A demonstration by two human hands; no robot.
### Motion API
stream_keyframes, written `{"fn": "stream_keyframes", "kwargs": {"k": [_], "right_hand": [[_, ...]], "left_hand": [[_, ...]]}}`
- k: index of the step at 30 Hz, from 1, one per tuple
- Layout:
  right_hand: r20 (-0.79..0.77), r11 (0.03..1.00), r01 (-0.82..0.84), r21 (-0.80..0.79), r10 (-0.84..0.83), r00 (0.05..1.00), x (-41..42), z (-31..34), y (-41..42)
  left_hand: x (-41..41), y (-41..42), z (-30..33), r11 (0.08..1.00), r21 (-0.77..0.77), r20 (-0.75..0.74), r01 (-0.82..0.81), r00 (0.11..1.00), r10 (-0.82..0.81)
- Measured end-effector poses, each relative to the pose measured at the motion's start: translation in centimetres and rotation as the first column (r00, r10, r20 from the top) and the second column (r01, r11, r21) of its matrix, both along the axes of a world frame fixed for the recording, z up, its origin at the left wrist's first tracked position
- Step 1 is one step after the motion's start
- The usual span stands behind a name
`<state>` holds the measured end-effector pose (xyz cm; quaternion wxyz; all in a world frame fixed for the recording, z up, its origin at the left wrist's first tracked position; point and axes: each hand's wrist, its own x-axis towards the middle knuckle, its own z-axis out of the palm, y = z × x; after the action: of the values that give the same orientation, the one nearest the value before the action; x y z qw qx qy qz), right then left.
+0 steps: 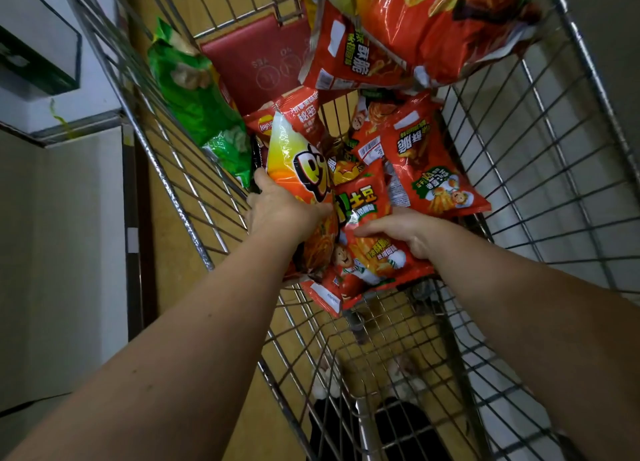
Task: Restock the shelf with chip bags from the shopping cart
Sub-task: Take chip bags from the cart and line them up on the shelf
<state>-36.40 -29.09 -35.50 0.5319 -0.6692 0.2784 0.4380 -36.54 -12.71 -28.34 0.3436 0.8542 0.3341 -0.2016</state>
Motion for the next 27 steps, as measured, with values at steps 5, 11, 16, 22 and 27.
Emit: {"fn": "stream_keyframes", "kwargs": {"k": [5,11,16,22,27], "right_hand": [[0.247,0.983,0.086,-0.163,-0.044,0.968,-1.8,1.1,-0.2],[0.416,0.98,0.144,-0.138,-0.075,0.906,-1.9,5.4,0.2],[0.525,0.988,0.09,-0.125,-0.011,0.851,-2.0,11.1,1.3],[0.678,0.993,0.099,-0.07,-0.026,0.734,-0.4,20.4,2.5],[0.788,0.994,0.111,0.001,-0.069,0.612,1.1,28.4,3.7]], "left_hand": [[-0.7,-0.3,1.1,1.0,-0.003,0.031,0.016,0.999,-0.016],[-2.0,-0.5,5.9,0.999,-0.013,0.153,0.034,0.988,-0.032],[-3.2,1.0,11.9,0.999,-0.033,0.264,0.004,0.964,0.005],[-4.1,3.1,20.0,0.997,-0.054,0.445,-0.053,0.893,0.072],[-4.6,4.5,26.8,0.994,-0.059,0.611,-0.093,0.784,0.11]]}}
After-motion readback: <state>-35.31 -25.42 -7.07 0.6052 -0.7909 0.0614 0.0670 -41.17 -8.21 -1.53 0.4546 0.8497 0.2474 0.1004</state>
